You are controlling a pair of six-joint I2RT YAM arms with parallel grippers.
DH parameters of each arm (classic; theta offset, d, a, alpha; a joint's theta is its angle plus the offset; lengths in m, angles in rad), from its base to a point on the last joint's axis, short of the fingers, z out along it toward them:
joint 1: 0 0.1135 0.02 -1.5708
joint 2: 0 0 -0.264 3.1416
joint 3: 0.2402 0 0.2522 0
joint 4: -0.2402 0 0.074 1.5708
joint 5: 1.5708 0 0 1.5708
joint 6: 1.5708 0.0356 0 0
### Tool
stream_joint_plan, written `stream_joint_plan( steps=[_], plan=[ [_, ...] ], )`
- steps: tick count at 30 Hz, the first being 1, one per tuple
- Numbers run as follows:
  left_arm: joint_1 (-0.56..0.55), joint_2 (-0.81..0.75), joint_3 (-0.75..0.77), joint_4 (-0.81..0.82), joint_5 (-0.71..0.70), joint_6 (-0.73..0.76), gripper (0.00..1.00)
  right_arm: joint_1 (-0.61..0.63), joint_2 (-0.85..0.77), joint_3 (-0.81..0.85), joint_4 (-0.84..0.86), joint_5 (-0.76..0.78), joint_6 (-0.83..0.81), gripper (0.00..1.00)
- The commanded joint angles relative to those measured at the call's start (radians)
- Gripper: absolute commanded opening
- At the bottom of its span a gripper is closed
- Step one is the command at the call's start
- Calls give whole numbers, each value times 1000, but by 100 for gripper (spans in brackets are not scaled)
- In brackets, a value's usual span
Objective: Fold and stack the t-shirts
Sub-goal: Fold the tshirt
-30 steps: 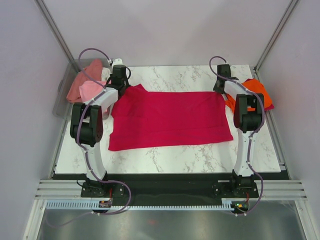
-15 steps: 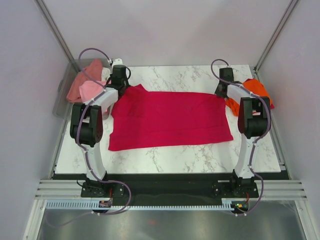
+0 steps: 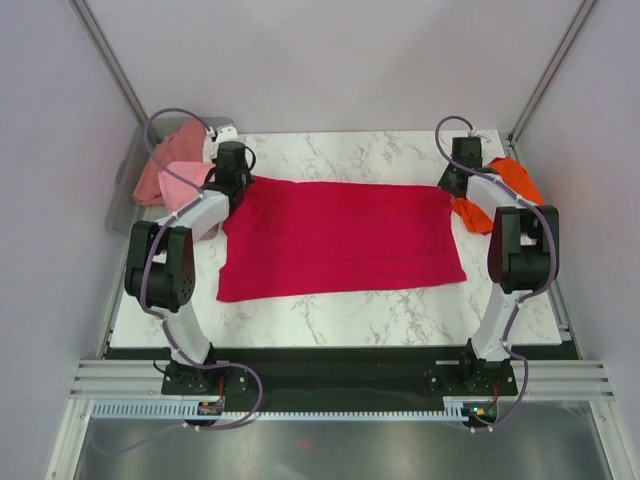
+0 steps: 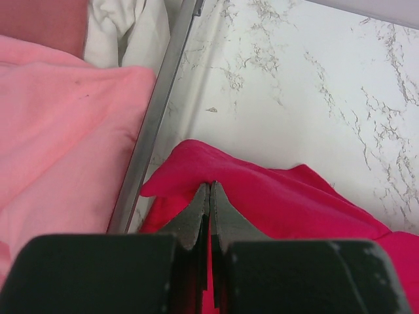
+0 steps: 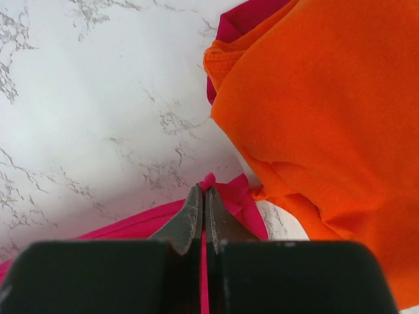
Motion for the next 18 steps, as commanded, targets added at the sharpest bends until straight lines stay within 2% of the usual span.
stream_joint_plan(
  steps=[1,11,18],
  plan=[
    [3,-77,-36,92,-49,14,2,-2,-63,-36,27,-20,13,0],
    [-35,-186,-176,152,-130,74,2,-2,-172,-121,27,-23,13,0],
    [-111,-240,-236,163,-229,152,2,-2,-216,-183,28,-43,15,0]
  ],
)
